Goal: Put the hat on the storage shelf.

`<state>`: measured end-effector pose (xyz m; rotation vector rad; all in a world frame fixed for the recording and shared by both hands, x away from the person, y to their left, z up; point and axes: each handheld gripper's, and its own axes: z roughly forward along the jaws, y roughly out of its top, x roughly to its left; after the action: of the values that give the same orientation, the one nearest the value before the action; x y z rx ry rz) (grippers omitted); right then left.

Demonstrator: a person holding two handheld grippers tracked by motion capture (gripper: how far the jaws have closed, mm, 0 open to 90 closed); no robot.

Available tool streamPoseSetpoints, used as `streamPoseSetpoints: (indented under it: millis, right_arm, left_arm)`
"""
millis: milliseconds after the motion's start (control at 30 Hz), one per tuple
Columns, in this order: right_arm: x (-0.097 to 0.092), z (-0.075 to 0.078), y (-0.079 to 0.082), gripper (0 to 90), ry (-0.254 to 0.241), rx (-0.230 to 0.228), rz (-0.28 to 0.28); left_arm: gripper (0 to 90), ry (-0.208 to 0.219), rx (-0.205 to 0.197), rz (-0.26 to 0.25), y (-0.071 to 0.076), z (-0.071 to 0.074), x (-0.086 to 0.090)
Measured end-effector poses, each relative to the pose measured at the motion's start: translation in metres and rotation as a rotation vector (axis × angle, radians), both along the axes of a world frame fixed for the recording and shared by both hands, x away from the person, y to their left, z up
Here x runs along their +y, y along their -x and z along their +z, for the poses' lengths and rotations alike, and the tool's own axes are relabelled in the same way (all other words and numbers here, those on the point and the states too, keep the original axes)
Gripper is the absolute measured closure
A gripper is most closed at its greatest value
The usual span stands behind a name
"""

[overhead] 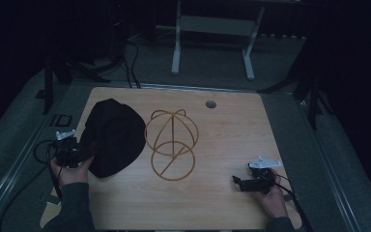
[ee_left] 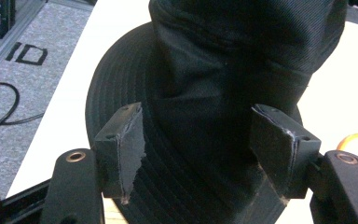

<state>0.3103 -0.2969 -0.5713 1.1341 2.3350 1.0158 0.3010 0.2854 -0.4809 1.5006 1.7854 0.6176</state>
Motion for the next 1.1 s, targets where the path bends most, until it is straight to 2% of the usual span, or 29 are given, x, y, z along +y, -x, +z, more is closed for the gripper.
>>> streamPoseSetpoints:
  millis: [167,200,333,433,567,800,967,1100]
  right_arm:
    - [0.0,0.0,0.0,12.0,-0.001,0.001,-0.006]
    - [0.0,0.0,0.0,12.0,-0.001,0.002,-0.013]
    - [0.0,0.0,0.0,12.0,0.0,0.001,-0.015]
    - [-0.001,0.0,0.0,12.1,-0.001,0.001,-0.018]
    - [-0.001,0.0,0.0,12.1,-0.001,0.0,-0.021]
    - [-0.001,0.0,0.0,12.3,-0.002,0.001,-0.027]
    - [-0.001,0.0,0.0,12.3,-0.002,0.0,-0.028]
    - [-0.001,0.0,0.0,12.4,-0.001,0.001,-0.03]
  left_arm:
    - [36.1,-0.001,-0.003,-0.01,0.002,0.005,-0.001]
    - [36.0,-0.002,-0.007,-0.027,0.003,0.012,-0.002]
    - [35.9,-0.006,-0.009,-0.039,0.004,0.017,-0.003]
    - [35.8,-0.017,0.004,-0.092,0.003,0.026,-0.007]
    - [35.9,-0.03,0.033,-0.126,-0.002,0.033,-0.012]
    - [41.6,-0.052,0.089,-0.159,-0.018,0.033,-0.019]
    - [47.7,-0.049,0.119,-0.149,-0.025,0.035,-0.018]
    - [49.2,-0.047,0.162,-0.159,-0.029,0.035,-0.02]
